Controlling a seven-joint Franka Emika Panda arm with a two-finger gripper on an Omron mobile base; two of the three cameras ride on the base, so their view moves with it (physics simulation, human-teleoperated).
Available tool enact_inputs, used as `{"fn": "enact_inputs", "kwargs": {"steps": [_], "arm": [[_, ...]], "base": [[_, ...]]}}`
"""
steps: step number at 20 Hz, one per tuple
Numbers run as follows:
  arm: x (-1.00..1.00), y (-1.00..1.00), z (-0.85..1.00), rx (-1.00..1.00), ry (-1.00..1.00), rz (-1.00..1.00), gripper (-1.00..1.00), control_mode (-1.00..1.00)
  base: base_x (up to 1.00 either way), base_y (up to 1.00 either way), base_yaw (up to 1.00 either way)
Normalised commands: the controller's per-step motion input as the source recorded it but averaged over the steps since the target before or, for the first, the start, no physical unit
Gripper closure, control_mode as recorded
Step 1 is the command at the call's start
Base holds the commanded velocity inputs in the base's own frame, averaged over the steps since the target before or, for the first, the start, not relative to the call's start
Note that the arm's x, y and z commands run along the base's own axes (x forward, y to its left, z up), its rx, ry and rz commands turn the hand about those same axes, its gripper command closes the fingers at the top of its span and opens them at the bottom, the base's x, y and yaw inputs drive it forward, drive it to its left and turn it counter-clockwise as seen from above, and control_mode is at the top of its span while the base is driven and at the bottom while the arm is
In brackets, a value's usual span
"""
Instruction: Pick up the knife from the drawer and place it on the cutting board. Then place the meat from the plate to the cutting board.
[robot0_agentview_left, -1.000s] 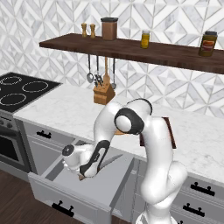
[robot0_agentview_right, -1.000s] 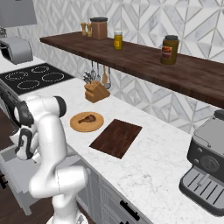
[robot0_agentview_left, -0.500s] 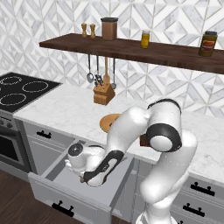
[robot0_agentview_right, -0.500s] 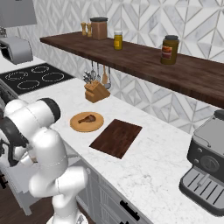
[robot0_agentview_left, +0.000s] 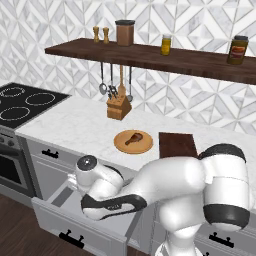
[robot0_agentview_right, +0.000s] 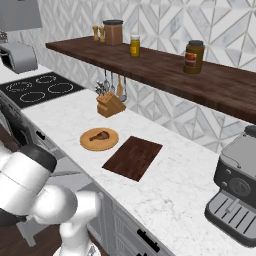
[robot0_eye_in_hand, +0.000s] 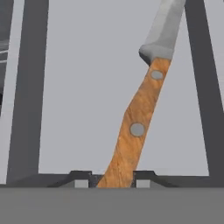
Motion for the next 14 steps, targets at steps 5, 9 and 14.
{"fn": "enact_inputs", "kwargs": {"steps": [5, 9, 14], "arm": [[-0.31, 0.22, 1.0, 0.0, 0.0, -0.1, 1.0, -1.0], [0.02, -0.19, 1.0, -0.01, 0.0, -0.16, 1.0, -1.0], [0.2, -0.79, 0.75, -0.07, 0.0, -0.12, 1.0, -1.0]], "base": [[0.0, 0.0, 0.0], [0.0, 0.0, 0.0], [0.0, 0.0, 0.0]]}}
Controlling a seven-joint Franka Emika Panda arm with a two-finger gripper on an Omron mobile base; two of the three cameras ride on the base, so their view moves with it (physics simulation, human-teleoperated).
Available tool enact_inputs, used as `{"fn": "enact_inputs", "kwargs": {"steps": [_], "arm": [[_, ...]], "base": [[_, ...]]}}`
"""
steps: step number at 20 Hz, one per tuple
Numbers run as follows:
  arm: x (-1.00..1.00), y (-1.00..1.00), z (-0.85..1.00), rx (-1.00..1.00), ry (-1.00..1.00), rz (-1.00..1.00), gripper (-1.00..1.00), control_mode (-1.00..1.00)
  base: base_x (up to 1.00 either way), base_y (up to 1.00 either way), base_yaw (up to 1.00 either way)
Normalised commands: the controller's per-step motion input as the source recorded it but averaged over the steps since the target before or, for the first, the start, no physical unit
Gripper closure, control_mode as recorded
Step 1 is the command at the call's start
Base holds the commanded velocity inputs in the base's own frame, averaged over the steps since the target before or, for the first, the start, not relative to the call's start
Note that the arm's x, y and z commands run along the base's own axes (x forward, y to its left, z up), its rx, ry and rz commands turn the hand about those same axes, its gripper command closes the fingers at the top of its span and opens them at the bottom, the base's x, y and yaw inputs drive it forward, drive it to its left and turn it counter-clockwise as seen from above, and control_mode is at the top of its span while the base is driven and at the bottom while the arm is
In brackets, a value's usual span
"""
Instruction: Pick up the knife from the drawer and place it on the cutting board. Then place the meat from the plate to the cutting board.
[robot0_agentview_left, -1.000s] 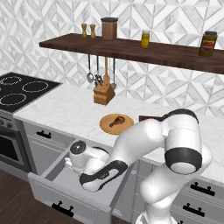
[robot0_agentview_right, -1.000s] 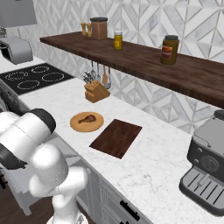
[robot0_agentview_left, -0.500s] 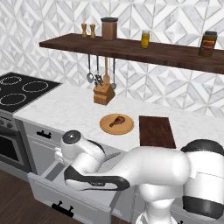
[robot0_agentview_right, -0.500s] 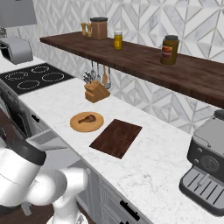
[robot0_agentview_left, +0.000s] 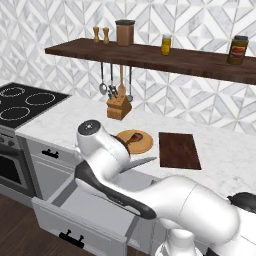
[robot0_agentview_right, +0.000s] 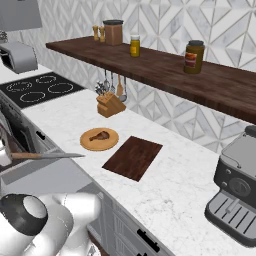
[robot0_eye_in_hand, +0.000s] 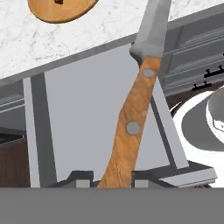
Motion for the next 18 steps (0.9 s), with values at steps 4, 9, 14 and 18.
{"fn": "enact_inputs", "kwargs": {"steps": [4, 9, 14, 18], "arm": [[0.29, -0.99, 0.27, -0.08, 0.09, -0.04, 1.0, -1.0], [0.52, -0.92, 0.0, -0.07, 0.19, 0.0, 1.0, -1.0], [0.63, -0.91, -0.07, -0.12, 0.22, 0.01, 1.0, -1.0], [0.54, -0.76, -0.26, -0.17, 0.25, 0.14, 1.0, -1.0]], "base": [[0.0, 0.0, 0.0], [0.0, 0.0, 0.0], [0.0, 0.0, 0.0], [0.0, 0.0, 0.0]]}}
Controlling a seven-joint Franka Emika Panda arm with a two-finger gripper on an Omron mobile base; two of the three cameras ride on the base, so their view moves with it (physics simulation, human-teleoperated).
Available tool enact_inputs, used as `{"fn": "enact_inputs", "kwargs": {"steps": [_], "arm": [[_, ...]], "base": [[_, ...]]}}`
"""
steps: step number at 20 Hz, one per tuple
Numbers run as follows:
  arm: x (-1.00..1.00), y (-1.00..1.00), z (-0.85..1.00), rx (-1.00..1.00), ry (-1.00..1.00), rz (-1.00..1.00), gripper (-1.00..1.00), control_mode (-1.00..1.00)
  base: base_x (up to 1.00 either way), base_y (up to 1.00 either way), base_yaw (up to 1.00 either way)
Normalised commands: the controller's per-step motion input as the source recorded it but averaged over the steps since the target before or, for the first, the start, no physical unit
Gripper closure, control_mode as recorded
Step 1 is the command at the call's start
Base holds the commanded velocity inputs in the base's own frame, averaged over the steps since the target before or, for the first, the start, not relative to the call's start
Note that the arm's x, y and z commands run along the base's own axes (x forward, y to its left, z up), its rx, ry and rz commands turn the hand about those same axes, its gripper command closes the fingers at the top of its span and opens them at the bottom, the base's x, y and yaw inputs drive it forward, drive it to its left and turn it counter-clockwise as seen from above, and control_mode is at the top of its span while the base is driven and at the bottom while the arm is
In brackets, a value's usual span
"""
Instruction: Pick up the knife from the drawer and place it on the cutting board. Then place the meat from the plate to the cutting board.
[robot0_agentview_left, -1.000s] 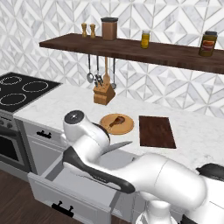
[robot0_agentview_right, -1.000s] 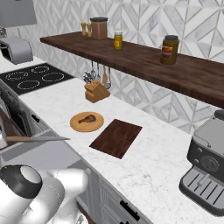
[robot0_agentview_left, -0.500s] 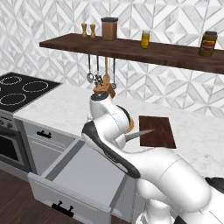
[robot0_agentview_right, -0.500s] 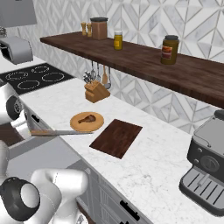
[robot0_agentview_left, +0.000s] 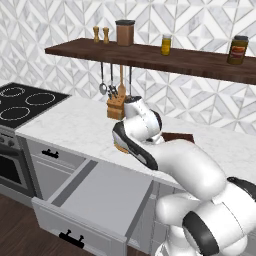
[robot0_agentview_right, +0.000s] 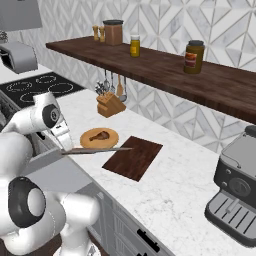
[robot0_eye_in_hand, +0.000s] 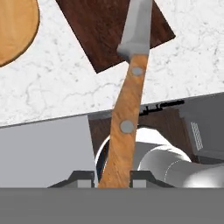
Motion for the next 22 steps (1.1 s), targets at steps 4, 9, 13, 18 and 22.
{"fn": "enact_inputs", "kwargs": {"steps": [4, 9, 13, 18, 22], "arm": [[0.44, -0.74, -0.38, -0.18, 0.23, 0.24, 1.0, -1.0], [0.28, -0.97, -0.23, -0.04, 0.2, 0.33, 1.0, -1.0], [0.24, -0.8, -0.11, 0.0, 0.2, 0.37, 1.0, -1.0], [0.18, -0.76, -0.17, 0.0, 0.07, 0.35, 1.0, -1.0], [0.13, -0.81, -0.25, 0.03, 0.0, 0.27, 1.0, -1.0]], "base": [[0.0, 0.0, 0.0], [0.0, 0.0, 0.0], [0.0, 0.0, 0.0], [0.0, 0.0, 0.0], [0.0, 0.0, 0.0]]}}
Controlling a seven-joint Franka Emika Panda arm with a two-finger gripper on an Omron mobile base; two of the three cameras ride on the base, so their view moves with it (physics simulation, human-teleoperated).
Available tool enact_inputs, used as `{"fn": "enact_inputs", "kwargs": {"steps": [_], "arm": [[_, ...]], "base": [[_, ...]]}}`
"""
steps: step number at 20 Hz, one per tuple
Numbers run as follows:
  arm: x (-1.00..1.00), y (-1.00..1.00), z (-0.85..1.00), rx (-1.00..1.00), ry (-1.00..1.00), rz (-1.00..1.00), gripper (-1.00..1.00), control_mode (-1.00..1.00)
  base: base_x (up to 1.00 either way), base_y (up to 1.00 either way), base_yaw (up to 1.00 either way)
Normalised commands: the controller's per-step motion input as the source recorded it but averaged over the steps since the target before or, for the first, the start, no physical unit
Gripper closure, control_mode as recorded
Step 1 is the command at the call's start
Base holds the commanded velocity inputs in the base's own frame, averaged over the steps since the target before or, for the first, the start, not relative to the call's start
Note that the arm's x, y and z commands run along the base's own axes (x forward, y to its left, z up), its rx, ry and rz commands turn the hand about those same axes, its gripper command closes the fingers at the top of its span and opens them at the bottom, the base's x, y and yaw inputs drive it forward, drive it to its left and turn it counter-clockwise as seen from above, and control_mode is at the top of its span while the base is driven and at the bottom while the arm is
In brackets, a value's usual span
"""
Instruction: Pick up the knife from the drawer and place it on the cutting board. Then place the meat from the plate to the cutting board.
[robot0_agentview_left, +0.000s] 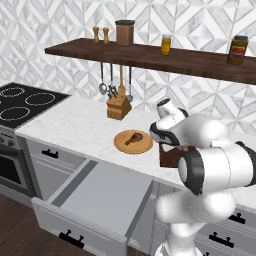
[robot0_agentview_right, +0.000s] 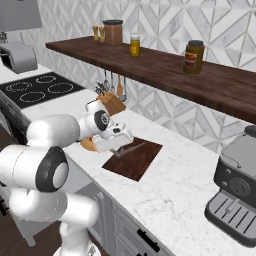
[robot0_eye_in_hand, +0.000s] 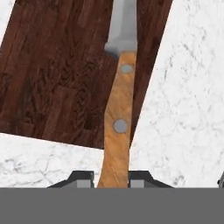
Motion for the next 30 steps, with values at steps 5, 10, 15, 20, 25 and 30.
{"fn": "enact_inputs", "kwargs": {"steps": [5, 10, 15, 20, 25, 30], "arm": [[0.27, -0.45, -0.41, 0.01, 0.01, 0.16, 1.0, -1.0], [0.33, 0.0, -0.45, 0.0, 0.07, 0.02, 1.0, -1.0], [0.14, -0.15, -0.26, 0.0, 0.1, 0.0, 1.0, -1.0], [0.04, -0.25, -0.4, 0.0, 0.05, 0.0, -1.0, -1.0], [-0.28, -0.01, 0.01, 0.01, -0.02, 0.0, -1.0, -1.0], [-0.68, 0.03, 0.73, 0.0, -0.13, 0.0, -1.0, -1.0]], "base": [[0.0, 0.0, 0.0], [0.0, 0.0, 0.0], [0.0, 0.0, 0.0], [0.0, 0.0, 0.0], [0.0, 0.0, 0.0], [0.0, 0.0, 0.0]]}}
